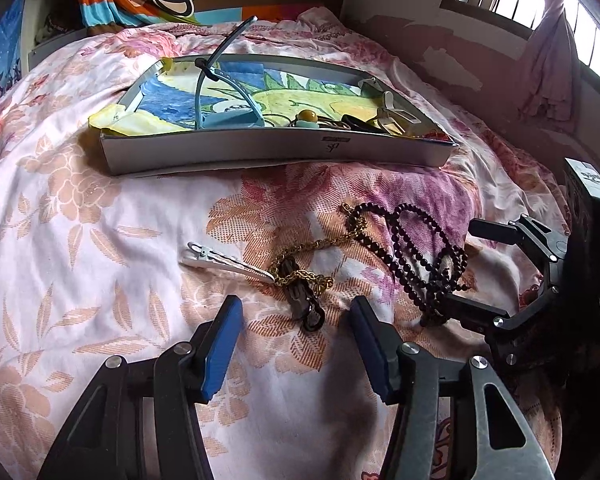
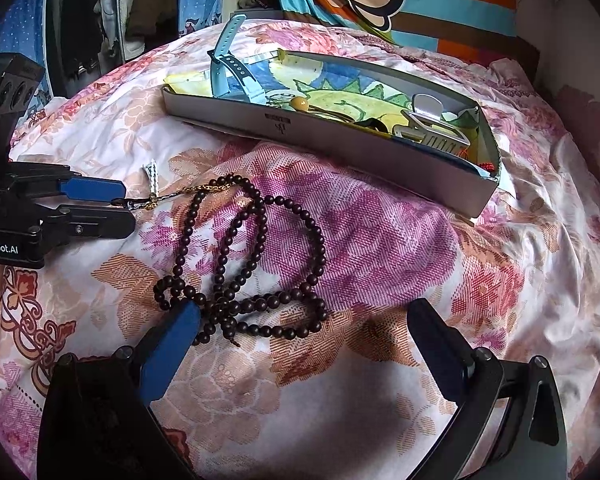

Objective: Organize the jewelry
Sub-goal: 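Lower left tool onto black hair clip while right tool approaches black bead strand, then grasp black hair clip with left tool while right tool lifts black bead strand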

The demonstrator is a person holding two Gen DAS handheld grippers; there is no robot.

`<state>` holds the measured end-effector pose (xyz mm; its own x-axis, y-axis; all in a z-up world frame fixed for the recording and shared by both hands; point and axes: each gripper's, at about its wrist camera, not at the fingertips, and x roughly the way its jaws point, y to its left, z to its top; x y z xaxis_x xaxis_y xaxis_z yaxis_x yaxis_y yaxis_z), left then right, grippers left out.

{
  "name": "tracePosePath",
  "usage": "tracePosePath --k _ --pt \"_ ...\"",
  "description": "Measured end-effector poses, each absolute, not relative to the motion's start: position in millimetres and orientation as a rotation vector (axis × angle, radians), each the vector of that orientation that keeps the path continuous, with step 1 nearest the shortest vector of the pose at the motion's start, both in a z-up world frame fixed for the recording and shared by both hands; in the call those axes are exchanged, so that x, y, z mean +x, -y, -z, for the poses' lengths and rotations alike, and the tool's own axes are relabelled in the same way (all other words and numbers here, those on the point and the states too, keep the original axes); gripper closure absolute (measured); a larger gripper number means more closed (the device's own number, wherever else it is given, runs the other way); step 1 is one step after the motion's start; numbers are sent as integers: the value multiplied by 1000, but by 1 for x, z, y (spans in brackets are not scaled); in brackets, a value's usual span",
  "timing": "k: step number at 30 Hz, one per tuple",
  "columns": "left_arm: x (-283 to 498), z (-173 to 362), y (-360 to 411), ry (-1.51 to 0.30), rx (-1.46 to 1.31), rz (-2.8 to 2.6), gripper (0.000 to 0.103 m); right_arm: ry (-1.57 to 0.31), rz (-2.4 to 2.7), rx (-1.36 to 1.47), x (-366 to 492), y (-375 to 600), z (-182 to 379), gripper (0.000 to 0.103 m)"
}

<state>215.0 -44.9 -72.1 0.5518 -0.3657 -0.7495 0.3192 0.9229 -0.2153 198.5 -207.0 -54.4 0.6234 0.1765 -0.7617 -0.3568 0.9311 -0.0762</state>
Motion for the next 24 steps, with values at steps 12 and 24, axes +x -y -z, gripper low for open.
tracePosePath --k 12,24 --pt "221 73 47 -894 -45 420 59 -839 -319 -219 205 203 54 20" --pt "211 69 54 -872 -3 421 87 -828 -339 -224 200 201 51 72"
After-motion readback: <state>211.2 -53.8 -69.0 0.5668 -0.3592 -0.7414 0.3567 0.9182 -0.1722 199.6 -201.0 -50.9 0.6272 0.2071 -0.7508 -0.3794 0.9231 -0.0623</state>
